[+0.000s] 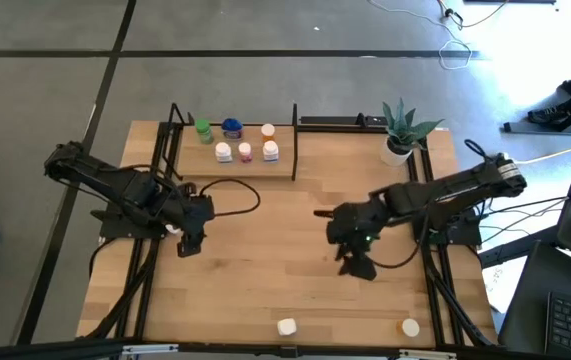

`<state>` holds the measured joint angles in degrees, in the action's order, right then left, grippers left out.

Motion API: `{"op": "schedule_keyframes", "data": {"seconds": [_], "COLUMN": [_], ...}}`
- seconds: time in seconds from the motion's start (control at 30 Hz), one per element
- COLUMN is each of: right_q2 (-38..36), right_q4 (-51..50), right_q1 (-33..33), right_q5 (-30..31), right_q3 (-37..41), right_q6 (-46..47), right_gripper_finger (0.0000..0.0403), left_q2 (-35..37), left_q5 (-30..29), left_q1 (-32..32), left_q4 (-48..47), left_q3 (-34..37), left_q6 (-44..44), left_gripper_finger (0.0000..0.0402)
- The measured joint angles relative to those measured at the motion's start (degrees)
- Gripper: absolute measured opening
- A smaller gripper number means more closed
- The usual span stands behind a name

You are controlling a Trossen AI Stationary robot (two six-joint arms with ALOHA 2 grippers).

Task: Pick and place medicine bottles onto shelf by color
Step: Put the orange pill bottle on the shelf

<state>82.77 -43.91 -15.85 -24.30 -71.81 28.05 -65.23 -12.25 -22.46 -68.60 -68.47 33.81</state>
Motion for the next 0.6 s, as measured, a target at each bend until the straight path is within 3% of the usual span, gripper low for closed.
{"op": "schedule_keyframes", "data": {"seconds": [0.27, 0.6], "right_q2": [0.3, 0.4], "right_q4": [-13.6, -18.1], "right_q1": [-7.2, -19.8], "right_q5": [-4.0, 0.5], "right_q3": [0.0, 0.0], "right_q6": [14.1, 25.9], "right_gripper_finger": [0.0218, 0.0218], "left_q2": [0.0, 0.0], "left_q5": [-0.2, -0.7], "left_q1": [0.2, 2.4], "left_q4": [1.2, 2.4], "left_q3": [0.0, 0.0], "left_q6": [-5.3, -10.5], "left_gripper_finger": [0.0263, 0.0263]}}
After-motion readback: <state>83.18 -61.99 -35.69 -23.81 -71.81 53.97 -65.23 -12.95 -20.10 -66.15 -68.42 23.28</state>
